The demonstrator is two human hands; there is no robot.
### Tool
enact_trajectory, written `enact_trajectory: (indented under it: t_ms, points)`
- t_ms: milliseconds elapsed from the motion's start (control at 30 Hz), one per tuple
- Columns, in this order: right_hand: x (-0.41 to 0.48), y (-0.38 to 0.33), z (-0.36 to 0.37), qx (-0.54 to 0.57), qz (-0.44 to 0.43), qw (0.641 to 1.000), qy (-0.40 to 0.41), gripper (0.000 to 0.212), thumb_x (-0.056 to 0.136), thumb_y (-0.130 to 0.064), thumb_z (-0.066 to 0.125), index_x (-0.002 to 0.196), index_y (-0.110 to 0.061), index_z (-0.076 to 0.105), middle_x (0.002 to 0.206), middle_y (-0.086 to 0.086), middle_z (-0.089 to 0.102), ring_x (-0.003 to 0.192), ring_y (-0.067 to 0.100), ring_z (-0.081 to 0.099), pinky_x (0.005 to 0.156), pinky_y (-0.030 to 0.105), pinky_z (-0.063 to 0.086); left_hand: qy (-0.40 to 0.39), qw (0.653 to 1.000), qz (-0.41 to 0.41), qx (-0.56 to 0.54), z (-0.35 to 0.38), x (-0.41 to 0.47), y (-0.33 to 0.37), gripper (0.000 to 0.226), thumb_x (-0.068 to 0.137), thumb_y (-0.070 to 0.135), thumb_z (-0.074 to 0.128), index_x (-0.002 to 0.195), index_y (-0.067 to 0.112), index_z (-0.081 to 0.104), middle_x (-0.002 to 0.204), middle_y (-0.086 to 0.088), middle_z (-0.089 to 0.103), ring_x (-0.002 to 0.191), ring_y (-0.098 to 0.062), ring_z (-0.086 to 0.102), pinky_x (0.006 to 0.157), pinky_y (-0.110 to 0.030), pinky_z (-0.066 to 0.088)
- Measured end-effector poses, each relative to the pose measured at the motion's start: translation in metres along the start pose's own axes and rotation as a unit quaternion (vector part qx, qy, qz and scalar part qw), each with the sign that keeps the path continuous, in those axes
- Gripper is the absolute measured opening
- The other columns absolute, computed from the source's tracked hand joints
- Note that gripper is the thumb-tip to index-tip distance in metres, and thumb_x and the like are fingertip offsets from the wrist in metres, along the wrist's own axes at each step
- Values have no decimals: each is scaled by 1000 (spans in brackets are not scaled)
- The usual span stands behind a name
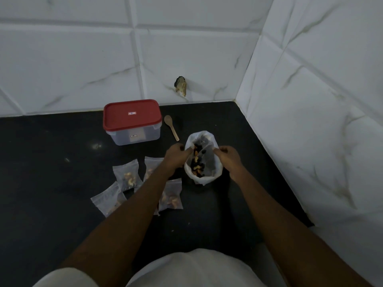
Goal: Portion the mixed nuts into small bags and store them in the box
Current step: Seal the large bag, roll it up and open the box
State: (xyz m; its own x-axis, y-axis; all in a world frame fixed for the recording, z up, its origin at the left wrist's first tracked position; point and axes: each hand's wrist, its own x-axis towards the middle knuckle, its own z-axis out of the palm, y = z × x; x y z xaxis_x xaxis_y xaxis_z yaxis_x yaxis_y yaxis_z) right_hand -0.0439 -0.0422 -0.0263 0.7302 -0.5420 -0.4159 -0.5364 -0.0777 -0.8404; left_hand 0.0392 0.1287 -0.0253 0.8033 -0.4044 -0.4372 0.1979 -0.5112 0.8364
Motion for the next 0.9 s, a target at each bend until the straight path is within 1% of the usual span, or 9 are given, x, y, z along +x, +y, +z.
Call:
enact_trajectory:
  t_ms: [100, 267, 400, 500, 567, 667, 733, 833, 900]
  points:
    - [3, -4, -1, -24, -34, 999, 16, 26, 89, -22, 70, 113, -15, 61, 105, 0, 63, 89, 8, 59, 65, 20, 46, 44, 992, 48, 104, -5, 4, -4, 27, 92, 21, 63, 117, 12, 60, 112, -7, 65, 93, -13, 62, 81, -30, 54]
    - [8, 6, -15, -128, -61, 990, 18, 25, 75, -5, 74, 89, -16, 56, 92, 6, 62, 82, 19, 58, 66, 30, 49, 73, 976, 73, 190, -18, 1, -18, 31, 87, 19, 69, 117, 12, 60, 110, -4, 64, 97, -14, 62, 83, -29, 53]
    - [11, -8, -19, -109, -18, 991, -69, 37, 77, -18, 80, 104, -13, 55, 102, 3, 62, 93, 18, 61, 82, 36, 53, 35, 985, 64, 155, -15, 5, -14, 41, 87, 33, 69, 122, 14, 57, 113, -4, 62, 99, -15, 60, 86, -33, 53]
    - [20, -27, -13, -70, 18, 994, -78, 30, 90, -41, 66, 104, -14, 62, 106, 4, 65, 91, 14, 61, 72, 29, 51, 30, 992, 48, 111, -10, 13, -7, 43, 91, 46, 60, 119, 13, 60, 108, -4, 62, 98, -17, 61, 85, -34, 52]
    - [26, -36, -5, -103, 51, 991, -64, 34, 95, -48, 56, 100, -15, 63, 97, 4, 64, 86, 14, 59, 71, 29, 48, 7, 997, 36, 68, -8, 18, -2, 37, 93, 48, 56, 108, 15, 65, 104, -5, 66, 96, -18, 64, 88, -37, 53]
    - [37, -37, 3, -143, 34, 986, -74, 43, 96, -45, 56, 119, -10, 63, 106, 7, 66, 100, 19, 62, 90, 36, 51, 2, 999, 39, 36, -7, 24, 1, 33, 93, 43, 58, 105, 14, 68, 104, -7, 69, 95, -18, 66, 90, -39, 54]
    - [37, -36, 2, -105, 21, 990, -95, 37, 94, -41, 62, 115, -10, 65, 108, 10, 68, 105, 23, 64, 96, 38, 52, 27, 995, 69, 63, -9, 26, -2, 27, 93, 35, 62, 106, 13, 68, 103, -6, 69, 95, -16, 65, 87, -35, 55]
    - [42, -29, -6, -9, 30, 986, -165, 38, 87, -28, 73, 116, -3, 66, 106, 15, 72, 106, 30, 68, 90, 39, 56, 44, 992, 93, 78, -15, 26, -13, 22, 90, 25, 67, 109, 13, 67, 104, -3, 68, 94, -11, 64, 82, -28, 53]
    - [42, -27, -10, 2, 31, 979, -203, 33, 88, -15, 70, 116, 1, 64, 100, 14, 73, 95, 25, 70, 78, 32, 58, 35, 991, 104, 73, -18, 26, -18, 24, 88, 22, 70, 111, 13, 67, 105, -1, 68, 94, -9, 63, 79, -23, 51]
